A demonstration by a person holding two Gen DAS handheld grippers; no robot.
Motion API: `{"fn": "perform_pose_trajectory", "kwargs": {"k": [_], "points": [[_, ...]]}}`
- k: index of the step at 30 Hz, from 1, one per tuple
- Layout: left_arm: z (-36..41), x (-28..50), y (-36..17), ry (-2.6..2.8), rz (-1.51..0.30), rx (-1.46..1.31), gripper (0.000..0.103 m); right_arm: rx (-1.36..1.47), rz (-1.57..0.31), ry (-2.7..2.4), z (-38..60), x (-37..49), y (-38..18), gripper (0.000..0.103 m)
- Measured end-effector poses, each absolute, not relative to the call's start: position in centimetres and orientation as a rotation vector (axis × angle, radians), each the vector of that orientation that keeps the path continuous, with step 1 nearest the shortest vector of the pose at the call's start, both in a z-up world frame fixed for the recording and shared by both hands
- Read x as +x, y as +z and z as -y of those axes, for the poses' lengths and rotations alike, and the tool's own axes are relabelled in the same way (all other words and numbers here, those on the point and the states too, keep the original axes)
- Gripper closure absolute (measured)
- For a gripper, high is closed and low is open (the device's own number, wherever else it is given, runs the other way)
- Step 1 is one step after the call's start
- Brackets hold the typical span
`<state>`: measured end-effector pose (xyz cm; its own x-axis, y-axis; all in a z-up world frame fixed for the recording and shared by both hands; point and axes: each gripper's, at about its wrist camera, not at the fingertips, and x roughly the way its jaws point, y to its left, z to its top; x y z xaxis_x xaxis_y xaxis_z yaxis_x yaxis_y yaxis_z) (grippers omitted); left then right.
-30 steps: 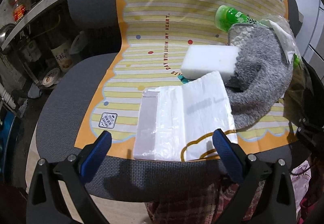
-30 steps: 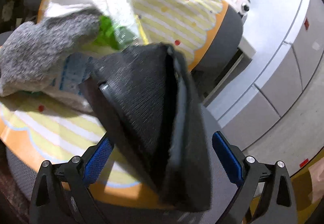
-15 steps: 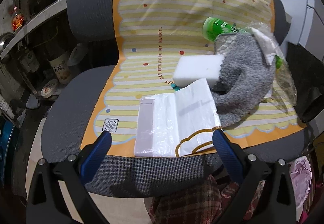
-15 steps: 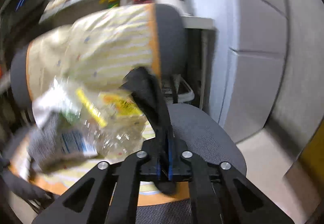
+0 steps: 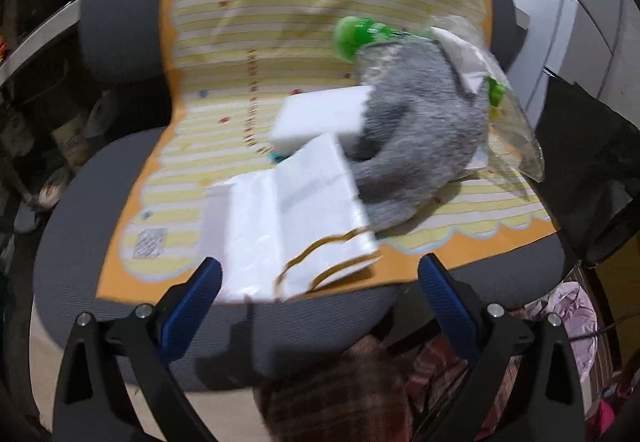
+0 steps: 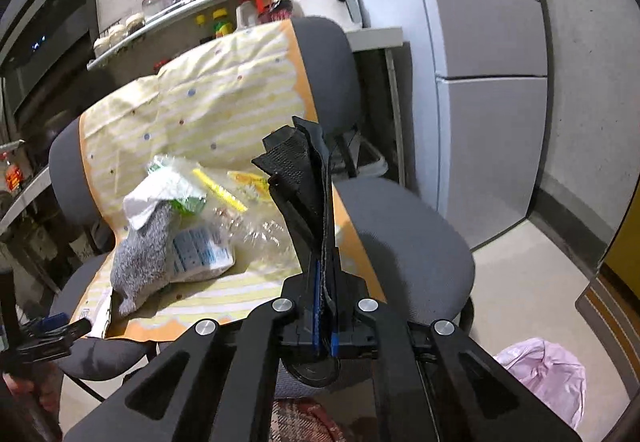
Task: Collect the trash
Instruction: 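Grasp the black pouch with the right gripper and lift it, then grasp the white paper bag with the left gripper while the right gripper holds the pouch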
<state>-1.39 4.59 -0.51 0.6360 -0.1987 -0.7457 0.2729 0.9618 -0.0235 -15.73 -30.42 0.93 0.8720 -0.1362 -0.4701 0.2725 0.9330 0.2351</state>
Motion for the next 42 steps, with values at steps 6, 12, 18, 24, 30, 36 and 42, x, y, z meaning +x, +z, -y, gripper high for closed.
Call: {"fn": "perform_pose_trajectory", "kwargs": {"k": [6,12,18,24,30,36,42], "points": [[-3.6,1.6,-3.1,-0.163,-0.874,0.188,0.012,0.287,-0.470,-0.206,29.9,-15.1,1.2,0.099],[-9.4,2.0,-2.1,-0.089,-0.851,0.043,0.016,0.267,-0.461,-0.208,29.4,-14.9,1.8,0.099],[-16.8,3.0,-3.2,0.050,-0.904,-0.106,0.016,0.245,-0.453,-0.206,28.6,-14.5,2.4,0.099],[-18.5,3.5,-2.4,-0.019,-0.827,-0.153,0.027,0.223,-0.463,-0.203,27.9,-14.2,2.7,0.099],[-14.4,6.4,-3.7,-0.140,-0.868,0.180,0.021,0.220,-0.468,-0.208,27.9,-13.9,3.0,0.099],[-15.0,8.9,-5.4,-0.181,-0.994,0.085,0.012,0.212,-0.467,-0.208,27.9,-13.9,3.1,0.099],[-13.4,8.2,-6.1,-0.137,-1.035,0.082,0.023,0.216,-0.473,-0.198,27.8,-13.9,2.8,0.099]]}}
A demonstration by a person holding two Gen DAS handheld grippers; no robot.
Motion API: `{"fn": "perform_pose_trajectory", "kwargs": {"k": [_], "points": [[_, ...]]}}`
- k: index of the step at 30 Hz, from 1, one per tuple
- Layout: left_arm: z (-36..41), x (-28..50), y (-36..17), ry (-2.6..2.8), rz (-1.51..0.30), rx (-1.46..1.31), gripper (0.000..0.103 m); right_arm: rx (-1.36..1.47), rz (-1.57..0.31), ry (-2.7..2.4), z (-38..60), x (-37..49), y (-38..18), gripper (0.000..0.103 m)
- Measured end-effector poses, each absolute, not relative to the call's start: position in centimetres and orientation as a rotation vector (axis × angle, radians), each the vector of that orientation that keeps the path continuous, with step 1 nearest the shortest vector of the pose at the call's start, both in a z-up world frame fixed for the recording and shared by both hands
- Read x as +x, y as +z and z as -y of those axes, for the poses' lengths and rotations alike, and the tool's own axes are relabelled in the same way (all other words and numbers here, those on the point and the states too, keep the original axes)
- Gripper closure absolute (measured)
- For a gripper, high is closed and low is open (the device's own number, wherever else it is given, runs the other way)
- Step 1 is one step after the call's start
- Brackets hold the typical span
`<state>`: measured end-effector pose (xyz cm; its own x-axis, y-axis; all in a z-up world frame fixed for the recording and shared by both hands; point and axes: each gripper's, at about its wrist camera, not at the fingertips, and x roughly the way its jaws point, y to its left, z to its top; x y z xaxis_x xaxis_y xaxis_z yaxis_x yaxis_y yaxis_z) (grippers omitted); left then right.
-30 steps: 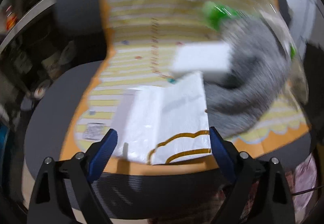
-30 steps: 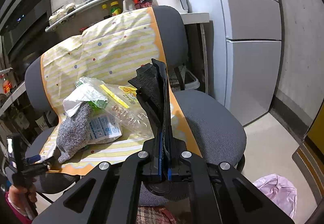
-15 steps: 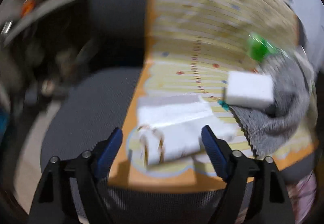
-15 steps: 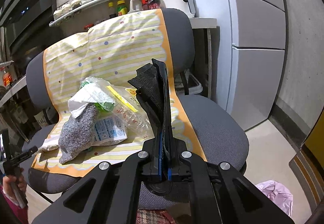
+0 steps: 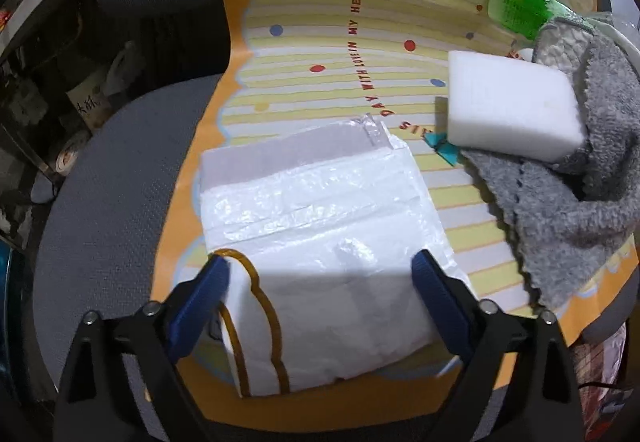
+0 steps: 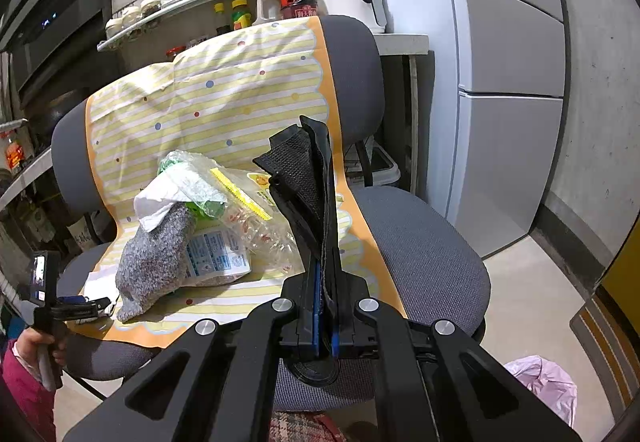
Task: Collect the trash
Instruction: 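Grasp the white paper bag with the left gripper while the right gripper holds the pouch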
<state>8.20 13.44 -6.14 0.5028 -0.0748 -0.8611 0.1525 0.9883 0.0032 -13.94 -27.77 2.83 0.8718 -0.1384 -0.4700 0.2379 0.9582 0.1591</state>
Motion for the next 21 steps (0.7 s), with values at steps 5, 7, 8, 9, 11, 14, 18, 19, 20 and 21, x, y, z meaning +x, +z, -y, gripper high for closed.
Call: {"fn": "perform_pose_trajectory", "kwargs": {"k": [5,7,8,9,11,14,18,19,20,21], "points": [[-11.1,6.4,-5.0,-0.191,-0.987,0.171,0.101,0.229,-0.453,-0.185,28.2,-14.6,2.8,0.099],[-11.1,5.3,-3.7,-0.223,-0.943,0.127,0.103,0.231,-0.439,-0.182,28.6,-15.0,3.0,0.099],[-11.0,4.5,-2.4,-0.233,-0.908,0.102,0.103,0.231,-0.432,-0.182,28.9,-15.2,3.1,0.099],[-10.9,3.6,-1.1,-0.246,-0.874,0.086,0.103,0.234,-0.423,-0.184,29.1,-15.6,3.2,0.099],[-10.1,2.3,1.0,-0.272,-0.819,0.073,0.103,0.245,-0.399,-0.190,29.8,-16.5,3.6,0.099],[-7.6,-0.5,4.7,-0.339,-0.720,0.074,0.103,0.264,-0.359,-0.210,31.1,-18.2,4.4,0.099],[-2.6,-5.0,9.1,-0.485,-0.607,0.083,0.103,0.291,-0.325,-0.254,33.1,-21.4,5.1,0.099],[-1.6,-5.7,9.7,-0.520,-0.587,0.083,0.103,0.294,-0.323,-0.271,33.5,-22.3,5.1,0.099],[-0.2,-6.7,10.5,-0.569,-0.564,0.079,0.103,0.298,-0.325,-0.294,34.1,-23.3,5.1,0.099],[1.2,-7.2,11.1,-0.618,-0.546,0.074,0.103,0.303,-0.329,-0.315,34.7,-24.4,5.0,0.099]]}}
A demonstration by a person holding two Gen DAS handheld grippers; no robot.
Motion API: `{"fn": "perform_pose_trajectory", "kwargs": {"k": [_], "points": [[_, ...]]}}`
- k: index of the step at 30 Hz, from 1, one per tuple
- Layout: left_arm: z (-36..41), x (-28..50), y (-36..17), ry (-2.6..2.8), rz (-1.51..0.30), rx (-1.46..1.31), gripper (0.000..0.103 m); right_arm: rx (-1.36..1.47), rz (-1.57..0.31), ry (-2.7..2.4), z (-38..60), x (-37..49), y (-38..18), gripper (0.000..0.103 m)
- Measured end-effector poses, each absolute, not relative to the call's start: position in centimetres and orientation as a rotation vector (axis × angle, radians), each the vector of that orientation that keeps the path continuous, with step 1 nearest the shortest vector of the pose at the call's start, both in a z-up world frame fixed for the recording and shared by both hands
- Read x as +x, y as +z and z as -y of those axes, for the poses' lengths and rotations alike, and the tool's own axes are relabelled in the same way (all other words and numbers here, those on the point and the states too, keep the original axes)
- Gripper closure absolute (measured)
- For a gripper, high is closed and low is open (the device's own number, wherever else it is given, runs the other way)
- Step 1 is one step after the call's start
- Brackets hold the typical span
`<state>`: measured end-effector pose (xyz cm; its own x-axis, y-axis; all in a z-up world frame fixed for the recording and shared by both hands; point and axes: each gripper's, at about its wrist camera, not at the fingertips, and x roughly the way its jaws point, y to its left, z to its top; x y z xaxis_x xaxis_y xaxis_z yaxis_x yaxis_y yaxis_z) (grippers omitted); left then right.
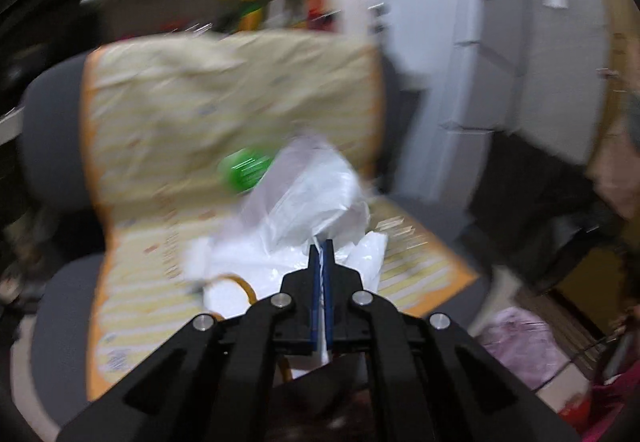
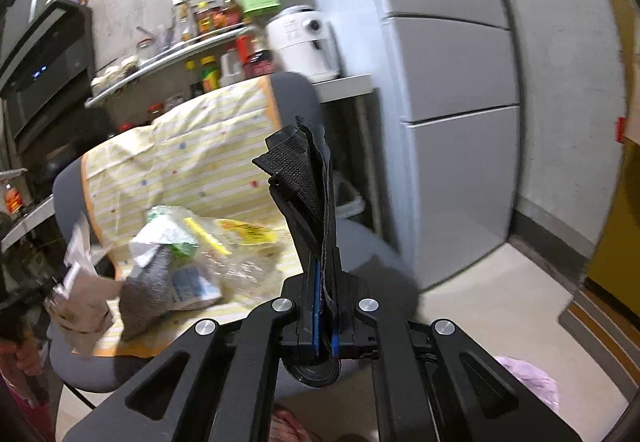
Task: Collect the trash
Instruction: 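Grasp the white paper bag with the left gripper while the right gripper holds the pouch, then carry both items to the pink bin and open both grippers over it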
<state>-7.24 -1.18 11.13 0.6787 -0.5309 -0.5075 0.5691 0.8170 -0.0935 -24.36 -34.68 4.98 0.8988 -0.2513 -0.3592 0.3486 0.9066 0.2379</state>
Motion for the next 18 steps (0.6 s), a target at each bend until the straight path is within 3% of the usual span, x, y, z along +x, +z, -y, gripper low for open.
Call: {"fn": "perform_pose_trajectory", "kwargs": {"k": [8,18], "points": [[13.2,-11.6,13.4,-1.055,-0.526,0.058,0.103,0.372,-0.369,-0.470,38.9,-30.4,2.7,0.099],[24.4,-13.4,5.9,-1.237,-0.695,0.081,0.103,0.535,-0.562,-0.625,43.8,-33.3,-5.1,0.096]]}}
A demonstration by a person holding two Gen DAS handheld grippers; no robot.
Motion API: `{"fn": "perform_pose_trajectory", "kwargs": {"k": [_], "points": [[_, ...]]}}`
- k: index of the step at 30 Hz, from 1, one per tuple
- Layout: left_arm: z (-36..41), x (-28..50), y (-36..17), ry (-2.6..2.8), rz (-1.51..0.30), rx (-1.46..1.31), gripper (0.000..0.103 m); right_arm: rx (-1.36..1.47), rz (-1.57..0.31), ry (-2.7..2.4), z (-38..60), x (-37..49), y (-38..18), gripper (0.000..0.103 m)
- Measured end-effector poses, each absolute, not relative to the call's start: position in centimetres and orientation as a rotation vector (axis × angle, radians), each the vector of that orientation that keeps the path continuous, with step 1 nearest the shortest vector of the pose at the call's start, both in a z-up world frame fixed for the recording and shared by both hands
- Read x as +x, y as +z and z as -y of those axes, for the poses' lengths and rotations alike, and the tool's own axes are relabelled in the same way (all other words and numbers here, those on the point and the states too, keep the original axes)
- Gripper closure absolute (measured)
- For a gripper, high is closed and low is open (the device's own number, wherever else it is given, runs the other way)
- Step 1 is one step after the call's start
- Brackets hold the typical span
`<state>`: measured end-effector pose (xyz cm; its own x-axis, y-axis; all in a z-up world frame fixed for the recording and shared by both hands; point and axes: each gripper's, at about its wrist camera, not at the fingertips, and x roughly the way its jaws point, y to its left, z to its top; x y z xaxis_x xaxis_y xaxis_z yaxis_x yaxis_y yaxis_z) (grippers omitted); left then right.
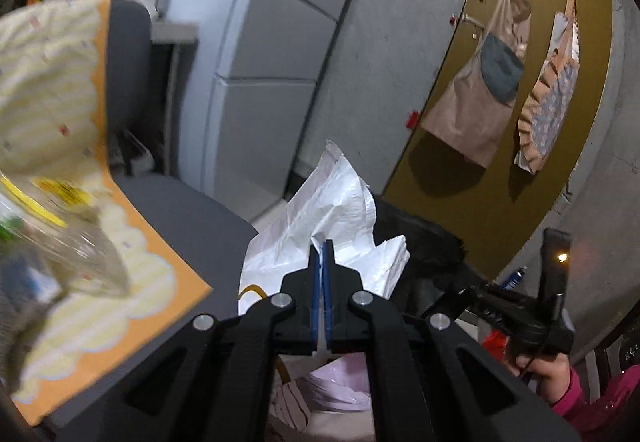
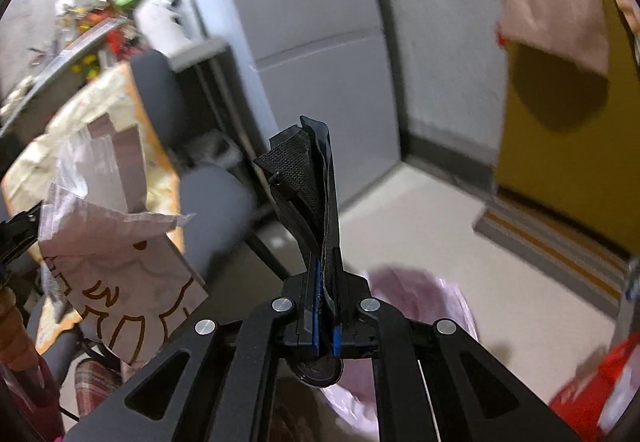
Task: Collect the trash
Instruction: 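Carry both items to the pink bin and open both grippers over it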
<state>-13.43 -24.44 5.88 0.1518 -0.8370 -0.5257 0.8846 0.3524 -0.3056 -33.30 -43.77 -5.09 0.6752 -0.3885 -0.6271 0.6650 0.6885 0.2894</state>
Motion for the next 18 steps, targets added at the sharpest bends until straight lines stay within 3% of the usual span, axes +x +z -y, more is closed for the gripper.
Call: {"fn": "perform_pose_trajectory", "kwargs": {"k": [5,7,9,11,18], "points": [[25.7,-13.0,4.2,-1.238,-0.730,0.116,0.103,0.625,-0.696,-0.644,45.3,-32.3,-10.1,0.093],[25.6,-12.6,3.8,-1.232,-0.745,0.116,0.103,0.648,-0.737,-0.647,45.8,-31.7,-11.6,0.087],[25.5,-12.3,3.6,-1.228,-0.753,0.115,0.103,0.674,-0.745,-0.647,46.3,-31.7,-12.4,0.071],[25.6,-12.3,3.6,-1.230,-0.754,0.116,0.103,0.671,-0.730,-0.655,46.3,-31.9,-12.1,0.063],[27.0,-13.7,4.5,-1.307,-0.742,0.133,0.103,0.592,-0.539,-0.696,45.5,-34.2,-6.4,0.056]]}}
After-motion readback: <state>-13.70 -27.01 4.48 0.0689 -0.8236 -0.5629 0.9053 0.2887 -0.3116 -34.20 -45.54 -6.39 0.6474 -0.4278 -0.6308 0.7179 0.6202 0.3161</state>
